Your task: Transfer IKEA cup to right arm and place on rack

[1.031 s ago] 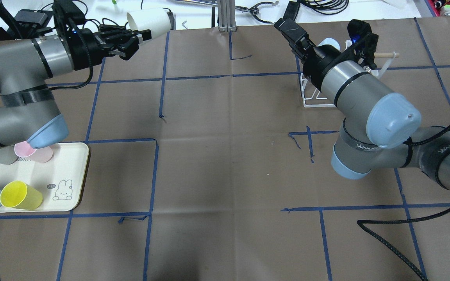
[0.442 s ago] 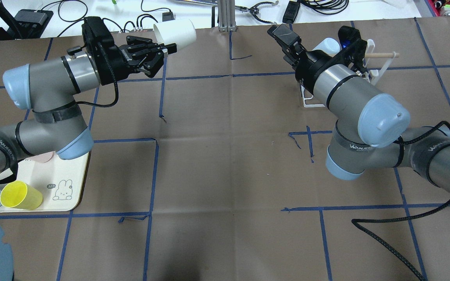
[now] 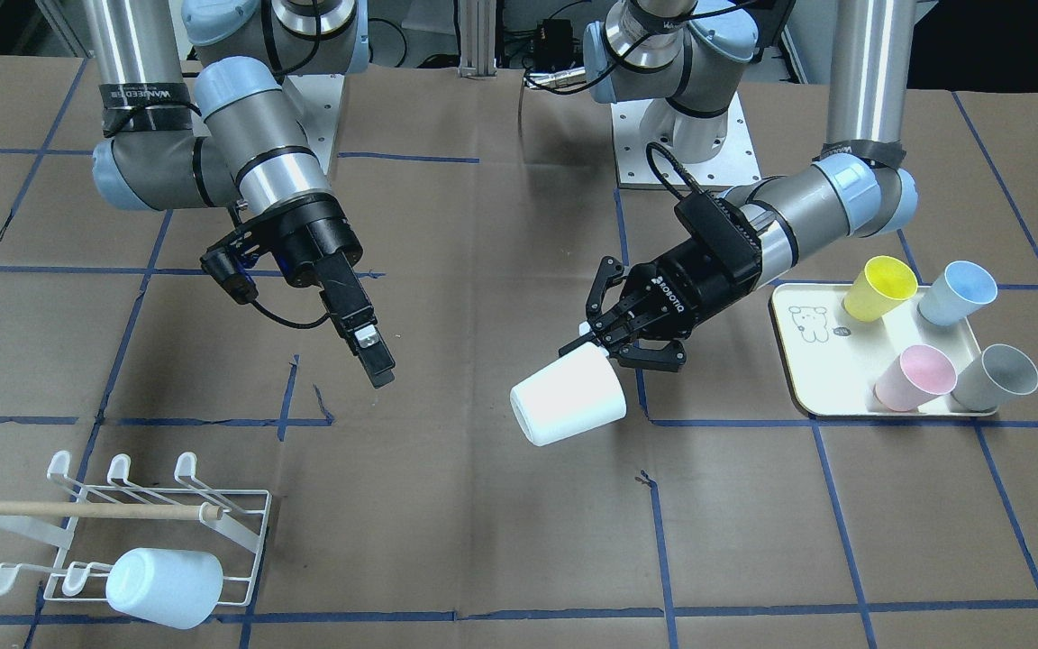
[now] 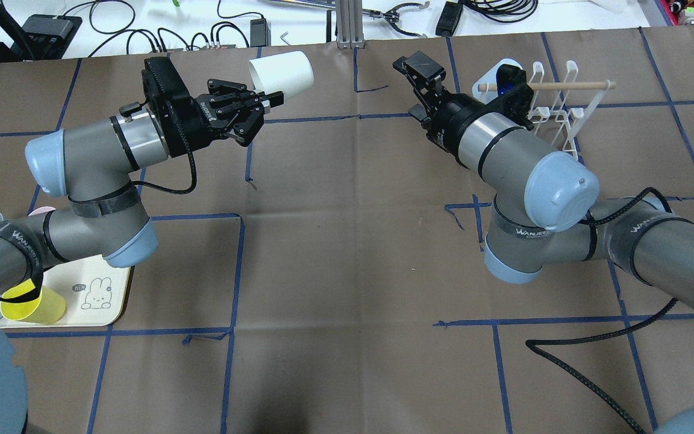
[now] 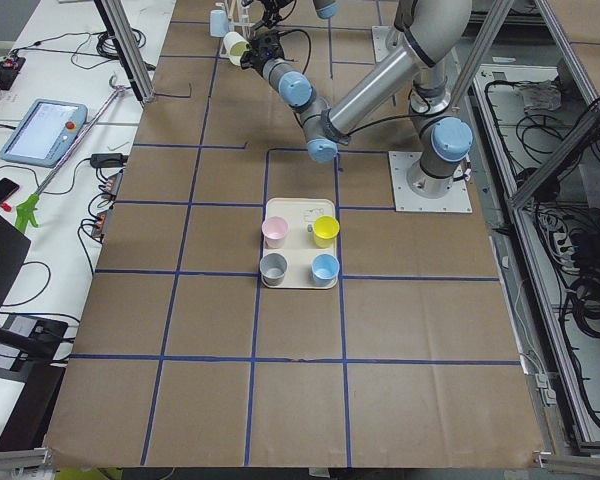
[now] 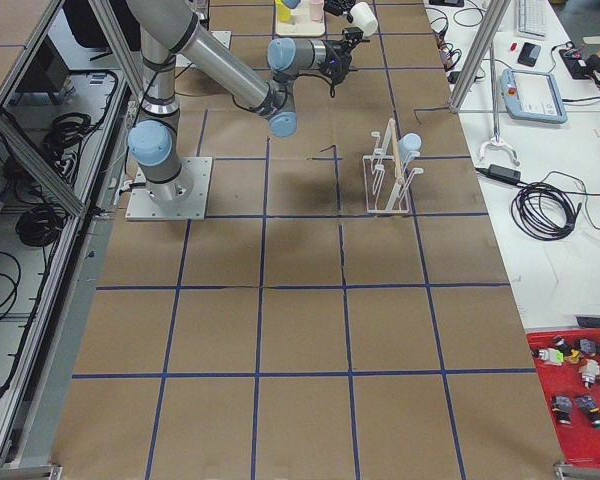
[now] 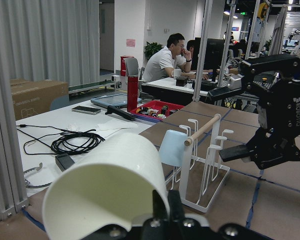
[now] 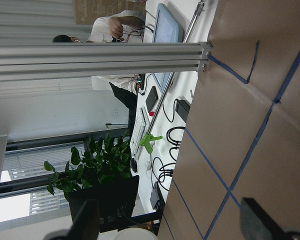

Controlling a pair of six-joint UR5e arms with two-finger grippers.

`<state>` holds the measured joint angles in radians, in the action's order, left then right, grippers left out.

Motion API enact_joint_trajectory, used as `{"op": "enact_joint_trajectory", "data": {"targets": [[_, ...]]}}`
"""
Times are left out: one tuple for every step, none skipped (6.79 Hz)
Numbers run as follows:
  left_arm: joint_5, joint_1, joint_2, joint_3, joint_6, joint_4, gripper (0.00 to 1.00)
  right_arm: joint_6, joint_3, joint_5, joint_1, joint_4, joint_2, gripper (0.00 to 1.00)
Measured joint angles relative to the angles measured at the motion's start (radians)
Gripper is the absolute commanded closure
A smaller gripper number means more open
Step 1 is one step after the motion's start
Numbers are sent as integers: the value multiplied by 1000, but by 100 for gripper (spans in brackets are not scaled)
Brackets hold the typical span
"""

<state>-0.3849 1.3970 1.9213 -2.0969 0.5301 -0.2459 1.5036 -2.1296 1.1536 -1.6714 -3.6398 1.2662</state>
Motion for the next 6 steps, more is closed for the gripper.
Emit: {"op": "enact_joint_trajectory", "data": {"targets": [[-4, 12, 0, 0, -5, -2, 94, 59, 19, 0, -23, 2, -16, 0], [-5, 17, 1, 0, -7, -2, 94, 85, 55, 0, -51, 1, -49, 0], [-5, 18, 1, 0, -8, -3, 93, 94, 94, -1, -77, -1, -84, 0], [-5, 18, 1, 0, -9, -3, 93, 95, 120, -2, -90, -1, -107, 0], [-6, 19, 1, 0, -11, -3, 93, 96, 132, -3, -100, 0, -116, 0], [-6, 20, 1, 0, -12, -3, 92, 97, 137, -1, -114, 2, -118, 0]]}}
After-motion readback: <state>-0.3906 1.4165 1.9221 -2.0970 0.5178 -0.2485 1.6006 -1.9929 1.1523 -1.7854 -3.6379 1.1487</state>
